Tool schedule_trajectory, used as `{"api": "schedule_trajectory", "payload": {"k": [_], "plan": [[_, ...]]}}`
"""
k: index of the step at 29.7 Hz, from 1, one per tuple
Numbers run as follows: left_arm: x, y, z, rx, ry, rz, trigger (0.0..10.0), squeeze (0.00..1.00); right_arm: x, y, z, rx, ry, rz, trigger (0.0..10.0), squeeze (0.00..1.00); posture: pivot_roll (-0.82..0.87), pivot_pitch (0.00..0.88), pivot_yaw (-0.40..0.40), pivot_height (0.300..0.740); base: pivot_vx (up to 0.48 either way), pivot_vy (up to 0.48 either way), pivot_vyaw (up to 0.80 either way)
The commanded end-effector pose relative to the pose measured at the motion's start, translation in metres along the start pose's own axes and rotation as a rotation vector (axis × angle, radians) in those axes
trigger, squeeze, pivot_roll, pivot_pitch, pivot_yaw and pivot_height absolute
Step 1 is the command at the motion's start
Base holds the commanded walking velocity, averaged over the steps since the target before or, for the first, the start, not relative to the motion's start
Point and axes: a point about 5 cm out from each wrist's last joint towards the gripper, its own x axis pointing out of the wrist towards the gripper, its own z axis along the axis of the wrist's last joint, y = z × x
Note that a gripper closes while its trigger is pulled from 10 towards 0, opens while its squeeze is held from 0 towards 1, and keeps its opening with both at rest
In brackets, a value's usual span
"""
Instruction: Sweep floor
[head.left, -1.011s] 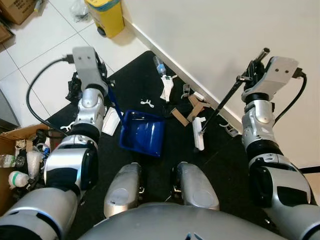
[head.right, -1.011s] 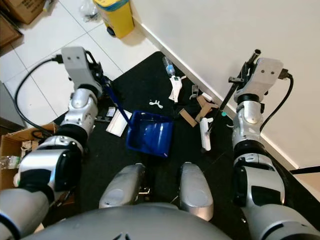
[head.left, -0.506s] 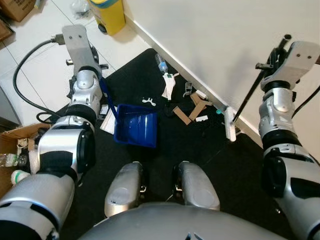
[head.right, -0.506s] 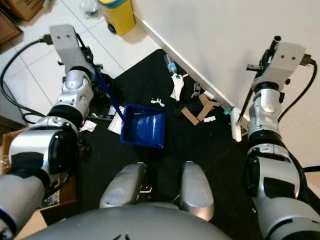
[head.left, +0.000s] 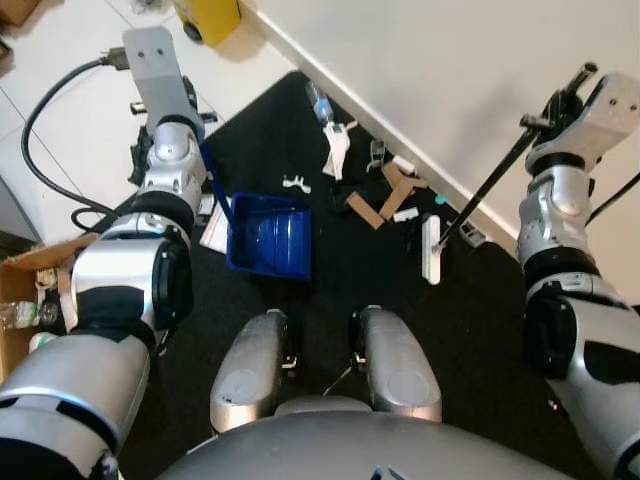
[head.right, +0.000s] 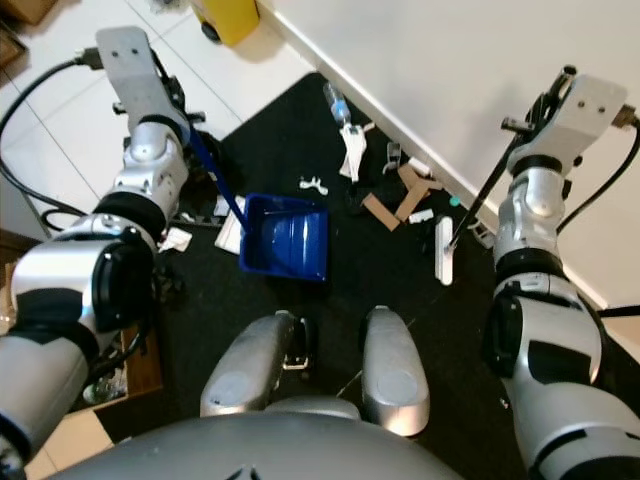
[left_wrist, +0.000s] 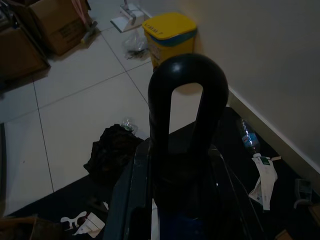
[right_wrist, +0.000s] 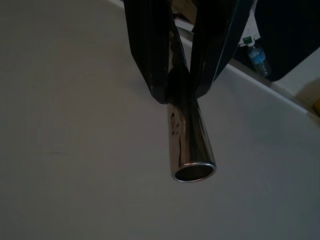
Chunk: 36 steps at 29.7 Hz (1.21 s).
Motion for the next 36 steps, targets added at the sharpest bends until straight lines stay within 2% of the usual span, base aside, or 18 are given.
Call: {"api": "schedule_trajectory", "payload": {"k": [1, 2, 6, 14, 18, 20, 22, 26, 28, 31, 34, 36], "plan": [[0.002, 0.004, 0.005, -0.014, 0.002, 0.028, 10.0, 0.00, 0.000, 0.000, -0.002, -0.011, 0.014, 0.000, 10.0, 0.00, -0.04, 0.174, 0.096, 0.740, 0.000, 0.000, 0.00], [0.002, 0.004, 0.005, -0.014, 0.002, 0.028, 10.0, 0.00, 0.000, 0.000, -0.002, -0.011, 0.014, 0.000, 10.0, 0.00, -0.04, 0.174, 0.096, 0.740, 0.000, 0.000, 0.00], [0.002, 0.003, 0.003, -0.128, 0.030, 0.058, 10.0, 0.00, 0.004, 0.005, -0.001, 0.000, 0.031, 0.013, 10.0, 0.00, -0.03, 0.183, 0.092, 0.740, 0.000, 0.000, 0.00], [-0.002, -0.002, -0.006, -0.148, 0.046, 0.054, 10.0, 0.00, 0.005, 0.013, -0.005, 0.054, 0.076, 0.038, 10.0, 0.00, -0.02, 0.192, 0.086, 0.740, 0.000, 0.000, 0.00], [-0.006, -0.007, -0.016, -0.142, 0.060, 0.042, 10.0, 0.00, 0.005, 0.019, -0.009, 0.112, 0.117, 0.073, 10.0, 0.00, -0.02, 0.194, 0.083, 0.740, 0.000, 0.000, 0.00], [-0.012, -0.012, -0.029, -0.121, 0.081, 0.014, 10.0, 0.00, 0.005, 0.026, -0.012, 0.154, 0.151, 0.118, 10.0, 0.00, -0.01, 0.191, 0.080, 0.740, 0.000, 0.000, 0.00], [-0.014, -0.014, -0.034, -0.115, 0.088, 0.006, 10.0, 0.00, 0.004, 0.027, -0.013, 0.164, 0.158, 0.130, 10.0, 0.00, -0.01, 0.191, 0.080, 0.740, 0.000, 0.000, 0.00], [-0.024, -0.031, -0.046, -0.087, 0.084, -0.059, 10.0, 0.00, 0.008, 0.036, -0.008, 0.237, 0.154, 0.167, 10.0, 0.00, -0.01, 0.187, 0.080, 0.740, 0.000, 0.000, 0.00], [-0.025, -0.034, -0.047, -0.086, 0.081, -0.067, 10.0, 0.00, 0.008, 0.037, -0.008, 0.259, 0.155, 0.173, 10.0, 0.00, 0.00, 0.185, 0.080, 0.740, 0.000, 0.000, 0.00], [-0.029, -0.045, -0.050, -0.084, 0.084, -0.109, 10.0, 0.00, 0.009, 0.049, -0.004, 0.344, 0.147, 0.226, 10.0, 0.00, -0.01, 0.182, 0.086, 0.740, 0.000, 0.000, 0.00], [-0.031, -0.048, -0.051, -0.081, 0.088, -0.123, 10.0, 0.00, 0.009, 0.058, -0.002, 0.379, 0.142, 0.268, 10.0, 0.00, -0.01, 0.182, 0.087, 0.740, 0.000, 0.000, 0.00], [-0.033, -0.052, -0.053, -0.069, 0.090, -0.143, 10.0, 0.00, 0.008, 0.075, 0.002, 0.434, 0.129, 0.353, 10.0, 0.00, -0.01, 0.181, 0.089, 0.740, 0.000, 0.000, 0.00]]}}
